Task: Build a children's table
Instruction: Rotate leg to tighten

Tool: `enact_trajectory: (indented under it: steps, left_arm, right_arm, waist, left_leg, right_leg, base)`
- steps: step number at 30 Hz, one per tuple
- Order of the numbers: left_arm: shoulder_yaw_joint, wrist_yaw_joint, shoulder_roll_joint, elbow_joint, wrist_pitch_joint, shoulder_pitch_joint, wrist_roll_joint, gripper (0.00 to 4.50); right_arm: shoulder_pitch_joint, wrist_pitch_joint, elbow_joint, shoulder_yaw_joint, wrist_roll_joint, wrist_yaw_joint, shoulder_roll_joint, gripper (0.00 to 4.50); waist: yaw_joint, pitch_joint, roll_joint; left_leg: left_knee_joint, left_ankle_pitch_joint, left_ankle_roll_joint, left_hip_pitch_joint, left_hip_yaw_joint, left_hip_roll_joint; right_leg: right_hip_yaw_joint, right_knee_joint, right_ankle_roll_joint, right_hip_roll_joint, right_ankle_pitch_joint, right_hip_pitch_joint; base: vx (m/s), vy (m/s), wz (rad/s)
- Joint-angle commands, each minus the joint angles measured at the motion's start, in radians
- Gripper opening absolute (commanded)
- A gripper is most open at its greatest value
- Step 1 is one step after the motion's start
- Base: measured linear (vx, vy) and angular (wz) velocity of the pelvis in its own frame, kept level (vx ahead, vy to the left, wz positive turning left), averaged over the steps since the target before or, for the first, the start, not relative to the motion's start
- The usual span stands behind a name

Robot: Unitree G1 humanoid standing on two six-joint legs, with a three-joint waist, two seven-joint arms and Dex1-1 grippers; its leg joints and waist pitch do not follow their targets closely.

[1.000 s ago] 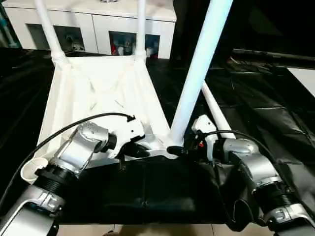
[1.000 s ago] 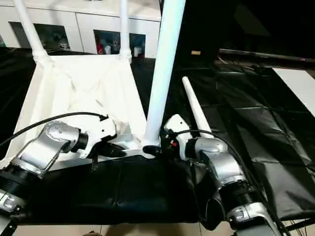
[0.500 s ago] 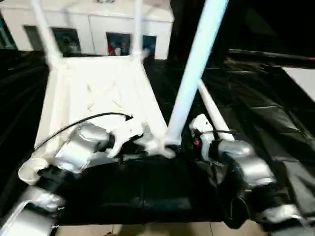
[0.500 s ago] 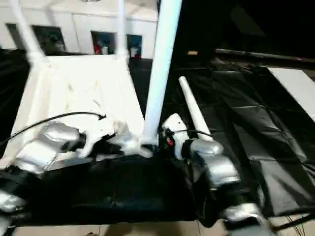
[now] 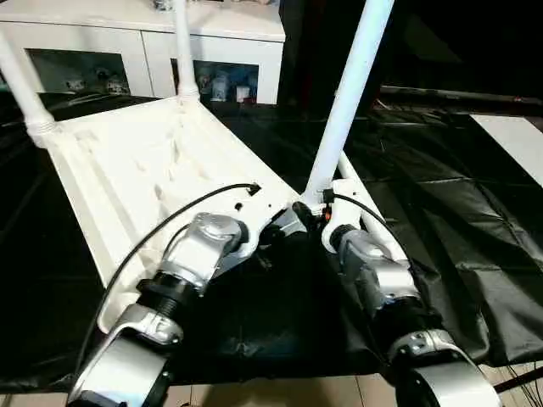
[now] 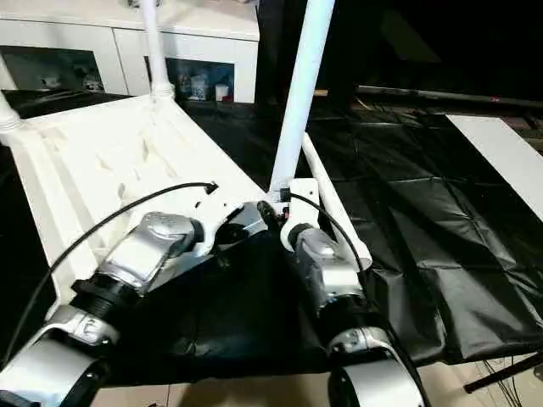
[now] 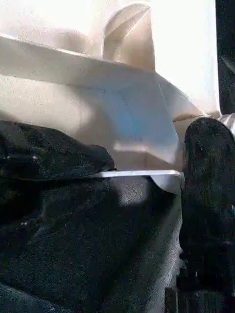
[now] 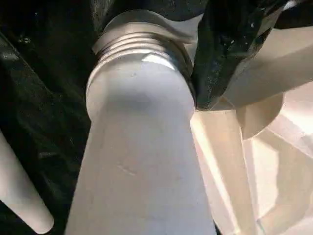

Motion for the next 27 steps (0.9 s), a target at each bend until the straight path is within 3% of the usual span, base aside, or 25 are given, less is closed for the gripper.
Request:
enact_trajectory:
  steps: [1,8,12,14,19,23,27]
  left_arm:
    - [-0.047,-0.025,-0.034,0.032,0.004,0.009,-0.001,0.00]
    - [-0.071,-0.143,0.050,-0.036,-0.017,0.044,-0.013,0.00]
    - [-0.109,-0.312,0.155,-0.137,-0.039,0.093,-0.036,0.00]
    - [-0.118,-0.359,0.193,-0.168,-0.041,0.107,-0.042,0.00]
    - [-0.132,-0.467,0.287,-0.243,-0.045,0.139,-0.063,0.00]
    - [-0.130,-0.483,0.309,-0.266,-0.036,0.148,-0.064,0.00]
    - [-0.130,-0.493,0.323,-0.278,-0.030,0.155,-0.067,0.00]
  right_arm:
    - [0.005,0.012,0.028,-0.005,0.040,0.059,0.029,3.39]
    - [0.037,0.032,-0.071,0.071,0.020,0.261,-0.072,3.81]
    - [0.087,0.036,-0.190,0.135,-0.003,0.486,-0.212,3.81]
    - [0.102,0.042,-0.230,0.152,-0.003,0.552,-0.256,3.81]
    - [0.129,0.044,-0.309,0.190,0.016,0.706,-0.345,3.81]
    - [0.130,0.058,-0.318,0.211,0.007,0.748,-0.369,3.81]
    - [0.125,0.064,-0.314,0.219,-0.001,0.766,-0.370,3.54]
  waist:
    - [0.002,-0.040,0.012]
    - [0.008,-0.044,0.014]
    - [0.013,-0.044,0.014]
    - [0.015,-0.041,0.018]
    - [0.023,-0.036,0.017]
    - [0.024,-0.037,0.018]
    - [0.024,-0.037,0.014]
  left_leg:
    - [-0.073,-0.327,-0.003,-0.002,-0.004,0.017]
    - [-0.068,-0.222,0.029,-0.008,0.002,0.020]
    - [-0.063,-0.178,0.047,-0.008,0.004,0.021]
    - [-0.063,-0.184,0.050,-0.002,0.008,0.022]
    - [-0.069,-0.225,0.038,-0.003,0.006,0.025]
    - [-0.066,-0.192,0.041,-0.002,0.007,0.024]
    - [-0.064,-0.172,0.042,-0.004,0.008,0.021]
  right_leg:
    - [0.041,-0.095,-0.107,-0.051,-0.340,0.031]
    - [0.042,-0.078,-0.163,-0.050,-0.168,0.045]
    - [0.042,-0.070,-0.192,-0.050,-0.101,0.050]
    - [0.043,-0.070,-0.208,-0.049,-0.097,0.045]
    - [0.043,-0.075,-0.194,-0.052,-0.185,0.045]
    - [0.044,-0.070,-0.203,-0.050,-0.146,0.045]
    - [0.044,-0.067,-0.210,-0.051,-0.128,0.047]
  base:
    - [0.000,0.000,0.00]
    - [0.000,0.000,0.00]
    - [0.000,0.000,0.00]
    - [0.000,0.000,0.00]
    - [0.000,0.000,0.00]
    - [0.000,0.000,0.00]
    - [0.000,0.000,0.00]
